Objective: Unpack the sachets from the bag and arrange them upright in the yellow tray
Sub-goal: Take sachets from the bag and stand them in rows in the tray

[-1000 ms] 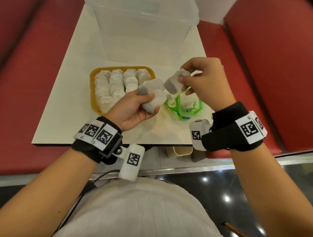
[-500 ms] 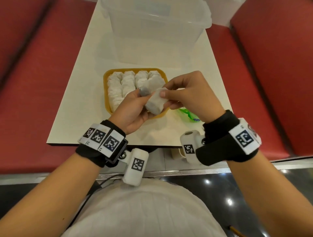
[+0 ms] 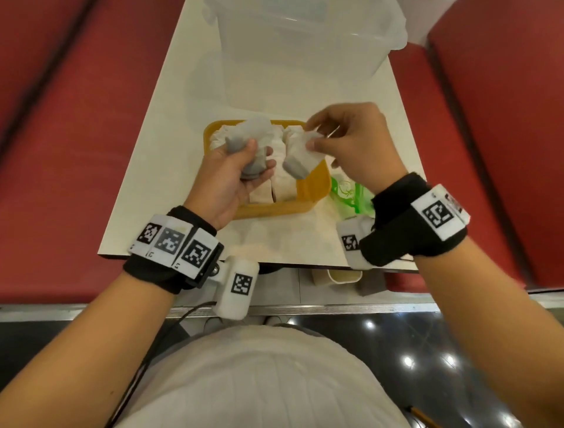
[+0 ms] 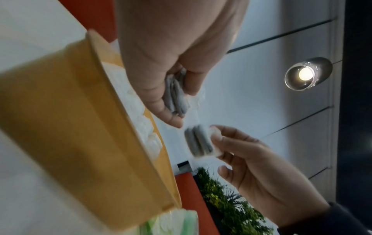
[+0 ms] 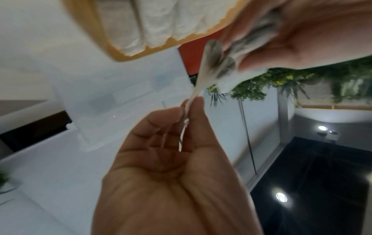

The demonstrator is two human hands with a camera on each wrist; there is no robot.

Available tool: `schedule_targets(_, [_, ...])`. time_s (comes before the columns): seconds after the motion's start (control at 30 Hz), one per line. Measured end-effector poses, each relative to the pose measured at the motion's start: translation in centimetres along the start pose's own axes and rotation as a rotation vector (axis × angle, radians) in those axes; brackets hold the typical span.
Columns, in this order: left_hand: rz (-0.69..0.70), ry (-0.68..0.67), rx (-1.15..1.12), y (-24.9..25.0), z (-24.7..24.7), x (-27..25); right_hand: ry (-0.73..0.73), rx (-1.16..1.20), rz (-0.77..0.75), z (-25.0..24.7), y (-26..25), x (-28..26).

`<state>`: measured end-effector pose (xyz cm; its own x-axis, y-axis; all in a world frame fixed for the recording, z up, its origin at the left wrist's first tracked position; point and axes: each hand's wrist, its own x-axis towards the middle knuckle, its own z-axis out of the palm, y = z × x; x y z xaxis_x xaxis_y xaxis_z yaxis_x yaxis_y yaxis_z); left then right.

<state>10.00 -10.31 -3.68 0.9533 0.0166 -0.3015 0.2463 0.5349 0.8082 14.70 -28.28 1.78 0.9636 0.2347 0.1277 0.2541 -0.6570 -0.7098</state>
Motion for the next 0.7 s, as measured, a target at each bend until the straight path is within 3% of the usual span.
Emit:
schedule_targets(0.1, [0.058,0.087,0.012,1.1,-1.8,0.5,-0.086,-0.153,-0.033,-0.6,1.0,2.6])
schedule_targets(0.37, [0.116,0.156,0.056,2.2,-4.2,0.2,-0.397,-0.562,-0.041,1.9,3.1,7.0])
schedule_targets(0.57, [0.059,0.160,0.052,2.1,-4.5,-0.3,-0.433,-0.768,-0.098,3.4,3.9,8.0])
schedule_targets(0.7, [0.003,0.119,0.003,2.3,-4.2,-0.5,-0.388,-0.769,-0.118,3.5,3.9,8.5])
